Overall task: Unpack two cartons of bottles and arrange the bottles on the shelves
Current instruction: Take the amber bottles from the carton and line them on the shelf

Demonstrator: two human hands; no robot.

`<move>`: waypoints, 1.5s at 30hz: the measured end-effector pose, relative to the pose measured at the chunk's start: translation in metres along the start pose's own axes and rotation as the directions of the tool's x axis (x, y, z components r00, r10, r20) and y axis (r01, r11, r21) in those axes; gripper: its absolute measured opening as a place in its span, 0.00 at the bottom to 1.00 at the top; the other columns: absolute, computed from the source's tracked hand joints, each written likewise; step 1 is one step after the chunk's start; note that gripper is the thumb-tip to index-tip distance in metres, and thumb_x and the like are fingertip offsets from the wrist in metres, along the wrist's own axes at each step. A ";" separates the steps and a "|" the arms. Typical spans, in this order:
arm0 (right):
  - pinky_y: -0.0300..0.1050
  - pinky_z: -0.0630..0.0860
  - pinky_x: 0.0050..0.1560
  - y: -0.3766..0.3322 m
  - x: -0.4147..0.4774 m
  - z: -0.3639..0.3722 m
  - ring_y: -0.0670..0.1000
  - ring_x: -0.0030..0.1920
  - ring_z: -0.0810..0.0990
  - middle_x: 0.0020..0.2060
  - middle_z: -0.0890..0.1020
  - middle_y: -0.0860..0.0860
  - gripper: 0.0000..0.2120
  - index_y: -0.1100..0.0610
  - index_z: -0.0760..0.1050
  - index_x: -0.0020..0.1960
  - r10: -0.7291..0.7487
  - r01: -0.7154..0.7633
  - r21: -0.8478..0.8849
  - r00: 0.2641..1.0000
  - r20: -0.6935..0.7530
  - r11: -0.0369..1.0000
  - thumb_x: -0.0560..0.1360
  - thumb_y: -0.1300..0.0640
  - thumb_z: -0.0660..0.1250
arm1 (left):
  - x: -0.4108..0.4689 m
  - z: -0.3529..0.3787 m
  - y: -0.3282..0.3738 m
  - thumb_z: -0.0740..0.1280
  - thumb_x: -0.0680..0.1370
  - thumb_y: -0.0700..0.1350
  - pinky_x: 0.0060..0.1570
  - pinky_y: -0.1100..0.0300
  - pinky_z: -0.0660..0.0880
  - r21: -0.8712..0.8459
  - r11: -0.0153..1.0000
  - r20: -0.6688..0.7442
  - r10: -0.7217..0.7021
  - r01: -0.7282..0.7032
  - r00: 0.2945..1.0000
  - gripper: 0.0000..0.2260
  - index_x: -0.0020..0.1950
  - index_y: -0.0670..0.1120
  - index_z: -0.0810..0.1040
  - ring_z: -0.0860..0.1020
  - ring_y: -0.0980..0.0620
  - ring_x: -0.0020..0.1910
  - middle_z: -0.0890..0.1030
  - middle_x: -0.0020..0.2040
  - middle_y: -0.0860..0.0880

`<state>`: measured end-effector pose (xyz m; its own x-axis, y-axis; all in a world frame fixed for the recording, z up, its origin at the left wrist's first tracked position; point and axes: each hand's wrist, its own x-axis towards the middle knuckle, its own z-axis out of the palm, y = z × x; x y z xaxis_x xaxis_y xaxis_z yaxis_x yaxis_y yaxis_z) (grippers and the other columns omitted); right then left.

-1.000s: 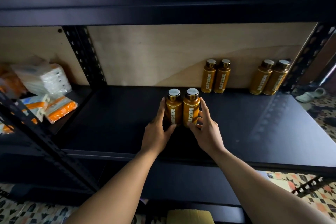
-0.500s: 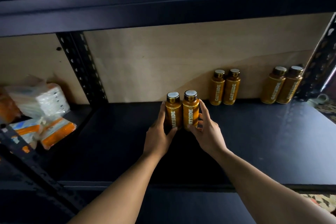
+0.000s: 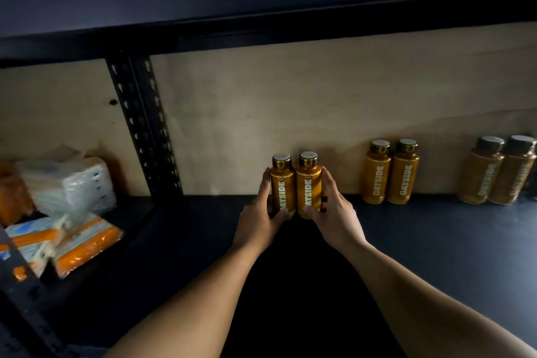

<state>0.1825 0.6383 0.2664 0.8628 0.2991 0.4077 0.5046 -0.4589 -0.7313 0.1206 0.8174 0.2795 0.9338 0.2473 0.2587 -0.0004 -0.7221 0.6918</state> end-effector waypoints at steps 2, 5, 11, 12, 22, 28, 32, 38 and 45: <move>0.57 0.77 0.65 0.002 0.008 0.002 0.51 0.66 0.78 0.71 0.75 0.45 0.44 0.31 0.43 0.78 -0.006 0.006 -0.006 1.000 -0.005 1.000 0.78 0.49 0.71 | 0.008 0.001 -0.001 0.69 0.80 0.50 0.68 0.50 0.71 0.000 1.000 -0.001 0.002 -0.002 1.000 0.40 0.80 0.64 0.44 0.73 0.49 0.71 0.72 0.74 0.52; 0.54 0.76 0.67 0.005 0.016 0.005 0.51 0.68 0.77 0.72 0.74 0.47 0.44 0.35 0.43 0.80 -0.012 0.012 -0.021 1.000 0.000 1.000 0.79 0.50 0.71 | 0.016 0.002 -0.003 0.69 0.80 0.51 0.67 0.48 0.71 0.004 1.000 -0.006 0.009 -0.008 1.000 0.41 0.79 0.66 0.41 0.73 0.49 0.71 0.73 0.73 0.52; 0.53 0.76 0.66 0.009 0.032 0.008 0.53 0.67 0.78 0.70 0.77 0.49 0.44 0.38 0.44 0.81 -0.001 0.000 -0.042 1.000 -0.001 0.999 0.79 0.51 0.71 | 0.029 0.003 -0.006 0.70 0.79 0.52 0.66 0.46 0.74 0.033 0.999 -0.045 0.033 -0.031 0.998 0.43 0.78 0.68 0.39 0.76 0.48 0.67 0.76 0.71 0.50; 0.53 0.76 0.66 0.010 0.035 0.009 0.53 0.66 0.79 0.69 0.78 0.50 0.43 0.38 0.45 0.81 0.002 -0.002 -0.046 1.000 -0.009 0.999 0.79 0.52 0.71 | 0.032 0.004 -0.007 0.70 0.79 0.52 0.66 0.47 0.74 0.044 0.998 -0.052 0.037 -0.034 0.998 0.43 0.78 0.67 0.38 0.76 0.48 0.67 0.76 0.70 0.49; 0.53 0.77 0.65 0.018 0.048 0.014 0.55 0.65 0.79 0.68 0.78 0.52 0.40 0.42 0.47 0.82 0.039 -0.037 -0.071 0.999 0.032 0.997 0.80 0.48 0.70 | 0.045 0.008 -0.012 0.68 0.80 0.54 0.65 0.46 0.74 0.090 0.995 -0.048 0.034 -0.030 0.998 0.42 0.79 0.65 0.37 0.77 0.46 0.67 0.75 0.71 0.47; 0.52 0.76 0.65 0.019 0.048 0.015 0.53 0.65 0.79 0.68 0.79 0.50 0.37 0.43 0.51 0.80 0.041 -0.038 -0.064 0.998 0.039 0.997 0.79 0.47 0.70 | 0.046 0.010 -0.016 0.66 0.81 0.55 0.66 0.46 0.74 0.112 0.994 -0.029 0.014 -0.011 0.999 0.39 0.79 0.63 0.38 0.76 0.45 0.67 0.75 0.71 0.47; 0.54 0.77 0.66 0.018 0.046 0.013 0.53 0.65 0.79 0.67 0.79 0.49 0.38 0.42 0.52 0.80 0.046 -0.045 -0.012 0.998 0.032 0.999 0.79 0.49 0.71 | 0.045 0.009 -0.016 0.67 0.81 0.54 0.65 0.47 0.74 0.091 0.996 -0.029 0.031 -0.028 0.999 0.40 0.78 0.65 0.38 0.77 0.46 0.66 0.76 0.70 0.48; 0.53 0.76 0.66 0.019 0.046 0.014 0.53 0.67 0.78 0.68 0.78 0.49 0.37 0.43 0.53 0.80 0.051 -0.050 -0.023 0.998 0.028 0.998 0.79 0.50 0.71 | 0.047 0.009 -0.018 0.67 0.81 0.54 0.66 0.46 0.73 0.064 0.998 -0.029 0.018 -0.016 0.999 0.41 0.77 0.69 0.36 0.75 0.46 0.68 0.74 0.72 0.48; 0.51 0.74 0.66 0.019 0.046 0.014 0.53 0.68 0.77 0.70 0.77 0.50 0.38 0.44 0.51 0.81 0.058 -0.057 -0.032 0.998 0.036 0.998 0.80 0.50 0.70 | 0.047 0.008 -0.016 0.66 0.81 0.54 0.66 0.46 0.72 0.087 0.996 -0.013 0.030 -0.029 0.999 0.41 0.77 0.67 0.35 0.74 0.44 0.69 0.71 0.75 0.47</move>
<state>0.2313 0.6552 0.2636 0.8891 0.3021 0.3440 0.4551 -0.5015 -0.7358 0.1672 0.8353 0.2746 0.9288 0.2336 0.2878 0.0040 -0.7827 0.6224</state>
